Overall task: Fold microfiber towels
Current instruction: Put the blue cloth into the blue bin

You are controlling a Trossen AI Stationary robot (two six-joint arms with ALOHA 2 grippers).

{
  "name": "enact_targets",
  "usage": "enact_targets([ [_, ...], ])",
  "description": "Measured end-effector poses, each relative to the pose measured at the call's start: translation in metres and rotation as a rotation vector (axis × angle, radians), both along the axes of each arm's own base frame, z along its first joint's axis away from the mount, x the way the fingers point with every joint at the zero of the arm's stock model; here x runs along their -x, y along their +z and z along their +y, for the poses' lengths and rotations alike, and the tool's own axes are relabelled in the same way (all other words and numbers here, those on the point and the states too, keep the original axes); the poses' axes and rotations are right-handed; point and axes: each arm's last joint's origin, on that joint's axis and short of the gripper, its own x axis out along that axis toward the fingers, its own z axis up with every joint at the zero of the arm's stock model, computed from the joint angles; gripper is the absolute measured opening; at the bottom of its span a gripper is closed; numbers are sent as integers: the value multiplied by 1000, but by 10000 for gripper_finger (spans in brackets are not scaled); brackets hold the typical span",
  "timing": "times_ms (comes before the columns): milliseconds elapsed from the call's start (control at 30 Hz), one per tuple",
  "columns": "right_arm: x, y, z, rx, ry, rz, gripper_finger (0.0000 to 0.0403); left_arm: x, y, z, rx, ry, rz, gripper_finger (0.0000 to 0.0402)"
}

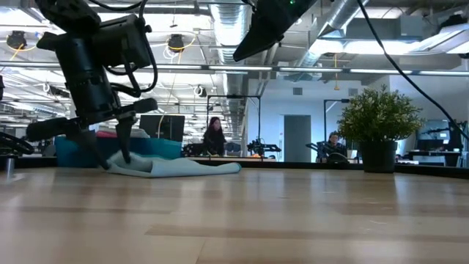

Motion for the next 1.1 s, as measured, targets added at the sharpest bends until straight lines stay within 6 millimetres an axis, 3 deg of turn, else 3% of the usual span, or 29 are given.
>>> enact_targets([
  [1100,0,0,0,5,4,0,221,-10,5,-11,-127,-80,-109,149],
])
